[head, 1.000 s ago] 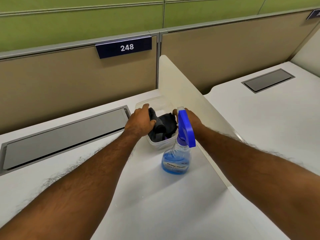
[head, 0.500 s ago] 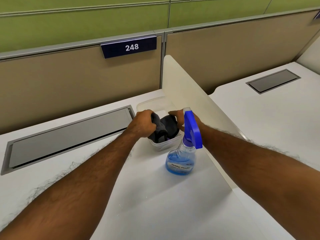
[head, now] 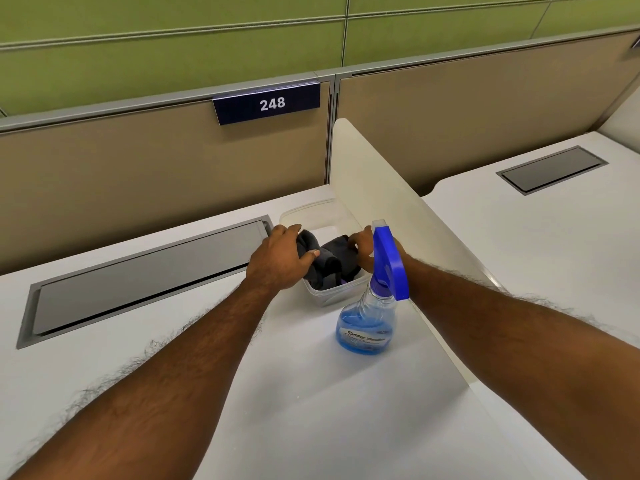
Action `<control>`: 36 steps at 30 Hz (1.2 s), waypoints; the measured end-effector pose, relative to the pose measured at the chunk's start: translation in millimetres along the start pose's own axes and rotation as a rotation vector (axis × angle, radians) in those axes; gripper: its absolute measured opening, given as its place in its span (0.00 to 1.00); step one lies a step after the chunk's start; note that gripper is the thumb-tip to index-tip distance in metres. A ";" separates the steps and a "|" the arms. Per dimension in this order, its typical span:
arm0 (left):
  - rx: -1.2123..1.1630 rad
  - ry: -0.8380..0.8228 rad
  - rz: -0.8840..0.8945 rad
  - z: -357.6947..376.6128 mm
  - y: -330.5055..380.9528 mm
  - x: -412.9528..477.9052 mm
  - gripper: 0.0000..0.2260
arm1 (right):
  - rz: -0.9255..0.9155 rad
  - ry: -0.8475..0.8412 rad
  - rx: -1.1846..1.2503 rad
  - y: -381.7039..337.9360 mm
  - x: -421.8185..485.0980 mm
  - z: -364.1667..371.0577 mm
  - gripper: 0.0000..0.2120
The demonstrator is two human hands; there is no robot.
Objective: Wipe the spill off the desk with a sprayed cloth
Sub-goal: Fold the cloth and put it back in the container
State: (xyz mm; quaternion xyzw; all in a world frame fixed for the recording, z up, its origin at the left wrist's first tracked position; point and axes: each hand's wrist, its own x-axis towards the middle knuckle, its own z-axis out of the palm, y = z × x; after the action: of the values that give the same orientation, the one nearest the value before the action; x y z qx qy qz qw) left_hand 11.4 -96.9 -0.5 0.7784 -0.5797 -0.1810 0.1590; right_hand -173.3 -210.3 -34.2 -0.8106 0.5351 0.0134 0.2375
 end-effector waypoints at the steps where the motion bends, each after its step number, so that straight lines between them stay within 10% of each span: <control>1: -0.003 0.007 0.007 -0.6 -0.3 -1.6 0.32 | 0.002 0.033 0.000 -2.9 -4.9 -3.6 0.21; 17: 0.346 0.055 0.065 7.9 -68.4 -86.8 0.39 | -0.118 0.386 0.714 -7.4 -153.7 -39.3 0.20; 22: 0.354 -0.005 0.027 25.3 -91.5 -125.3 0.37 | -0.158 0.085 1.030 -6.0 -195.2 -13.4 0.29; 36: 0.044 0.022 -0.123 55.7 -96.8 -144.3 0.33 | -0.072 0.383 0.811 -30.4 -184.5 8.9 0.18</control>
State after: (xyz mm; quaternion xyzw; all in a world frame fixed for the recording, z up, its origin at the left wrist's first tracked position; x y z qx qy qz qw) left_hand 29.4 66.3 -80.0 0.8178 -0.5327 -0.1693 0.1369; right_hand -223.5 -38.3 20.1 -0.6581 0.5028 -0.3557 0.4330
